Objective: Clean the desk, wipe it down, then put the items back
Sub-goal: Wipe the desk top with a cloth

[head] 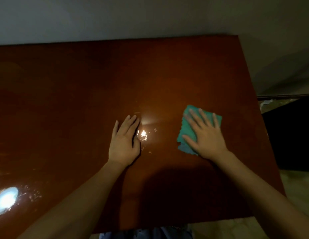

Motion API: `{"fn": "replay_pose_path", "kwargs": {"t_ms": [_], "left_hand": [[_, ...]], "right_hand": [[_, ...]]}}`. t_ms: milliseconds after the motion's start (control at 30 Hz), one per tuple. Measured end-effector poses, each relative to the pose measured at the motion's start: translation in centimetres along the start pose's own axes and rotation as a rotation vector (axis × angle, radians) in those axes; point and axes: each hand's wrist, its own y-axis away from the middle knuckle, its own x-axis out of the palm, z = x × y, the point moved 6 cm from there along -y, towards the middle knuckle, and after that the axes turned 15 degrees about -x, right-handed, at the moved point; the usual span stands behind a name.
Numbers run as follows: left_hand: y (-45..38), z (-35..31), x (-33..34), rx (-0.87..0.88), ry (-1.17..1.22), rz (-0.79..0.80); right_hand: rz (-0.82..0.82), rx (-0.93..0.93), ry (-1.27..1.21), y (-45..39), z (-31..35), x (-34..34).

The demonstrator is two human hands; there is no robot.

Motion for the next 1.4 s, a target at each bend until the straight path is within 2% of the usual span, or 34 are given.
{"fn": "replay_pose_path", "kwargs": {"t_ms": [133,200,267,367,467,567,667,767,967,1033,1233,1333,1400], "left_hand": [[2.5,1.0,-0.2,-0.009,0.017,-0.012],[3.9,1.3,-0.4,-0.017,0.027,-0.024],[5.5,1.7,-0.5,-0.009,0.030,-0.026],[7.8,2.6,-0.6,-0.008,0.008,-0.018],[10.1,3.4,-0.7,-0.011,-0.017,-0.013],[12.1,3.9,-0.9,-0.006,-0.025,-0.010],[13.5,4.2,-1.1,-0.019,-0.025,-0.010],[14.6,4.4,-1.1,-0.026,-0.029,-0.011],[15.1,4.5,-1.3,-0.021,-0.016,-0.033],[15.3,4.6,-1.4,-0.017,-0.002,-0.036],[16.1,5.1,-1.2,0.013,-0.033,0.002],[16.4,5.2,-1.3,0.012,-0.028,0.014],[16.6,5.1,-1.4,0.021,-0.017,0.009]], "right_hand": [[-0.069,0.475,-0.098,-0.9,-1.7,-0.6],[-0.060,0.587,-0.137,-2.5,-0.3,-0.5],[-0.043,0.512,-0.150,-4.4,2.4,-0.4],[0.002,0.252,-0.087,-5.0,8.7,0.3],[0.018,0.006,-0.038,-2.1,14.4,1.2],[0.044,-0.118,-0.027,3.0,16.2,2.0],[0.080,-0.084,0.012,7.6,14.1,2.7],[0.056,0.066,-0.018,10.0,11.0,2.2],[-0.034,0.467,-0.099,7.8,9.7,1.6],[-0.018,0.517,-0.132,6.1,11.3,1.7],[0.014,0.207,-0.097,3.1,20.0,2.3],[-0.001,0.038,-0.084,5.2,22.0,2.4],[0.049,-0.036,-0.067,8.2,22.1,3.0]]}}
